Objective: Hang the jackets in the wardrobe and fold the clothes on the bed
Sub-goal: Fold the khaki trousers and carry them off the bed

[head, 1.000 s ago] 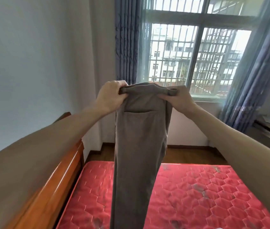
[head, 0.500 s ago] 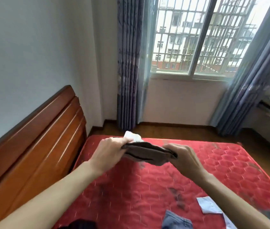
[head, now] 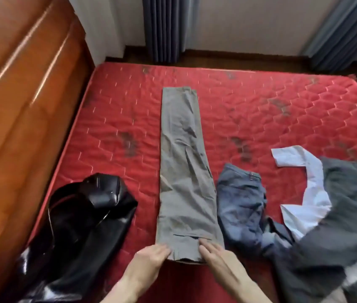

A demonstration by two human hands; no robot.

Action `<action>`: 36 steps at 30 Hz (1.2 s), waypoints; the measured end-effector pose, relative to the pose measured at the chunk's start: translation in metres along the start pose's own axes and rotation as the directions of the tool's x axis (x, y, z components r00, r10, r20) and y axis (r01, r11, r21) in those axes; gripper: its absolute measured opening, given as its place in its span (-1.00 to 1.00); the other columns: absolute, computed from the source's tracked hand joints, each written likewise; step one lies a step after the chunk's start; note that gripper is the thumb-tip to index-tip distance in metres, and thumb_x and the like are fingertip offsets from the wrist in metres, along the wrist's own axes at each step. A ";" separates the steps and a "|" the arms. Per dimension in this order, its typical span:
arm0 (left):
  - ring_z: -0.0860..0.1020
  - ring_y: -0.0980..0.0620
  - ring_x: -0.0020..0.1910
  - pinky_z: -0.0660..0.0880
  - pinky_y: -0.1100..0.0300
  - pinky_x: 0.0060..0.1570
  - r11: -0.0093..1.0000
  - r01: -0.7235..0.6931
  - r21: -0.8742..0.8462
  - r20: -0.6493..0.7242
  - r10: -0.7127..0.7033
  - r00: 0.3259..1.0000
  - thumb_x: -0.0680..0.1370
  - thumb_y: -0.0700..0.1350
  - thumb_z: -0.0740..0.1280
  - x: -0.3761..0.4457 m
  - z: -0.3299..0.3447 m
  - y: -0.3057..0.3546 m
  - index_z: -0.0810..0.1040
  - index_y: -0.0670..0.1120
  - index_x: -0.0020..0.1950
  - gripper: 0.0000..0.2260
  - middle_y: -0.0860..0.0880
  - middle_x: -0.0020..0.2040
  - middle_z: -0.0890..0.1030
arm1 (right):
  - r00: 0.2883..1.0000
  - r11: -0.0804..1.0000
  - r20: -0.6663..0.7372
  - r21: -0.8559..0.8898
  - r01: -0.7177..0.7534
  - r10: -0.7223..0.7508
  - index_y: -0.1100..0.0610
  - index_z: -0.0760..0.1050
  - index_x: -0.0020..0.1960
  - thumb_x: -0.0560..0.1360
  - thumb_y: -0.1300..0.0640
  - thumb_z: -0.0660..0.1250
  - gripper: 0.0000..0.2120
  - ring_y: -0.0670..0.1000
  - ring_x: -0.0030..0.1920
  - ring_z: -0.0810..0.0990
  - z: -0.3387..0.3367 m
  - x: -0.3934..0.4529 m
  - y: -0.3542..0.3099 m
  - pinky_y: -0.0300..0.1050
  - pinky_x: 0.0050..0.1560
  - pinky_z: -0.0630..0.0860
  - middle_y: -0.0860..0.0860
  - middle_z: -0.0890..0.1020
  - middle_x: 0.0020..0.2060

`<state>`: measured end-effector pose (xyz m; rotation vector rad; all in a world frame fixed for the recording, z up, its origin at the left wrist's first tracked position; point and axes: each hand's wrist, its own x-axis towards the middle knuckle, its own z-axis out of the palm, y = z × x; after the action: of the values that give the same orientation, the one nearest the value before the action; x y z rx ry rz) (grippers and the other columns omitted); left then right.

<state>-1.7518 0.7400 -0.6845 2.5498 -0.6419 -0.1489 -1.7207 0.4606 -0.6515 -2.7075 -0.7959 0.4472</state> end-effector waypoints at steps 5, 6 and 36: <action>0.69 0.08 -0.08 0.52 0.27 -0.01 0.998 -0.038 0.046 0.153 0.030 0.988 0.39 -0.19 0.22 -0.053 0.069 0.008 0.73 -0.03 0.01 -0.66 0.05 -0.02 0.73 | 0.998 0.997 0.052 -0.074 -0.027 0.031 -0.03 0.51 -0.01 0.42 0.06 0.18 -0.80 -0.02 0.11 0.70 0.102 -0.053 -0.011 -0.26 -0.23 0.64 -0.10 0.64 0.15; 0.68 0.06 -0.08 0.48 0.25 -0.01 0.996 -0.052 0.069 0.215 0.036 0.976 0.40 -0.19 0.22 -0.064 0.084 0.007 0.69 -0.01 0.02 -0.68 0.05 -0.03 0.71 | 0.996 0.997 0.069 -0.055 -0.050 0.054 -0.03 0.48 0.00 0.40 0.06 0.18 -0.79 -0.01 0.11 0.70 0.117 -0.061 -0.013 -0.25 -0.28 0.63 -0.10 0.63 0.16; 0.05 -0.15 0.69 0.23 -0.10 0.60 0.886 -0.419 0.200 0.381 0.324 0.866 0.44 -0.25 0.14 -0.032 0.135 -0.110 0.13 -0.19 0.69 -0.23 -0.16 0.70 0.11 | 0.963 0.960 0.104 -0.106 0.261 -0.250 -0.04 0.05 0.70 0.55 0.02 0.22 -0.24 0.12 0.69 -0.03 0.175 -0.015 0.114 0.15 0.63 0.05 0.01 0.03 0.69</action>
<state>-1.7646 0.7791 -0.8573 2.6190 -1.3705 -0.3922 -1.7434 0.3913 -0.8480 -2.6536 -1.2160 0.4768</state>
